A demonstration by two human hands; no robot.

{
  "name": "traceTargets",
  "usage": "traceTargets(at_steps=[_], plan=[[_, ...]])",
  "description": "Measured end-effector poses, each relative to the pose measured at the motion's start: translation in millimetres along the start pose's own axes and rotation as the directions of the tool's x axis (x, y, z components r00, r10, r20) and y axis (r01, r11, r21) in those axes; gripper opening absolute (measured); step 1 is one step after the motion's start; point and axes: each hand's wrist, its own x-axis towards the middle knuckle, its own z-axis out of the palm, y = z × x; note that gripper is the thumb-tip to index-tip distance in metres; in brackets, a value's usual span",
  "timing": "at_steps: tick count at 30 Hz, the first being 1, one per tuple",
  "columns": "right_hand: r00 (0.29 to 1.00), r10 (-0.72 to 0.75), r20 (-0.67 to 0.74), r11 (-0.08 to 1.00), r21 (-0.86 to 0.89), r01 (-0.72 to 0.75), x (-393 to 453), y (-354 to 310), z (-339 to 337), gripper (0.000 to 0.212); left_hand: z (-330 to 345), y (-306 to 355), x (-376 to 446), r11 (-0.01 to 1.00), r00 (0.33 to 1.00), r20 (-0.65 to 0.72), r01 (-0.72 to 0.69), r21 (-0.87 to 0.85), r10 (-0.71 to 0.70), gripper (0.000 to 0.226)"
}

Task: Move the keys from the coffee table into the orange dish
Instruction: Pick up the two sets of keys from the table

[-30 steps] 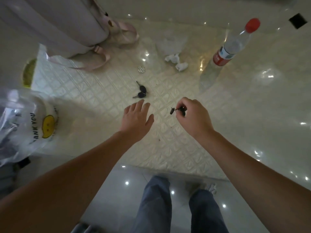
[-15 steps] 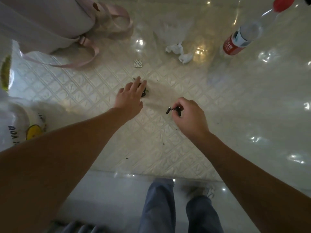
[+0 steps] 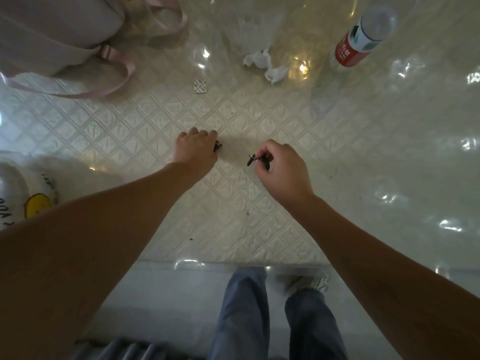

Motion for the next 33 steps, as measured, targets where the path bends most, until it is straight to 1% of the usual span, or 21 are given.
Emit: traceTargets(at_steps=[4,9,12,16,20,23,29,33], plan=[[1.0,-0.011,0.017,1.0,-0.008,0.011,-9,-1,6,0.006,9,10,-15,1.0,1.0,-0.005,-0.027,0.008,0.027,0.021],[0.998,-0.011,0.059,0.999,-0.038,0.013,-26,1,10,0.004,21,24,-46,0.996,0.998,0.032,-0.053,-0.073,0.055,0.021],[0.997,-0.028,0.074,0.999,-0.043,0.031,-37,1,6,0.005,25,31,-67,0.994,0.999,0.018,-0.049,-0.096,0.051,0.022],[0.996,-0.039,0.074,0.999,-0.008,0.04,-49,1,-6,0.004,18,43,-88,0.975,1.0,0.001,-0.024,-0.222,0.025,0.018],[0.999,-0.049,0.01,0.999,0.015,0.049,-65,3,-25,0.004,-2,56,-103,0.958,0.999,-0.036,0.025,-0.287,-0.037,0.015],[0.996,-0.082,-0.024,0.997,0.011,0.083,-80,3,-43,0.005,-24,72,-115,0.936,0.995,-0.056,0.061,-0.346,-0.086,0.015],[0.983,-0.176,-0.048,0.984,0.012,0.177,-116,0,-88,0.007,-75,122,-152,0.918,0.972,-0.202,0.031,-0.394,-0.12,0.014],[0.968,-0.25,-0.025,0.968,0.001,0.25,-143,-13,-128,0.009,-111,157,-185,0.921,0.95,-0.283,0.015,-0.389,-0.135,0.015]])
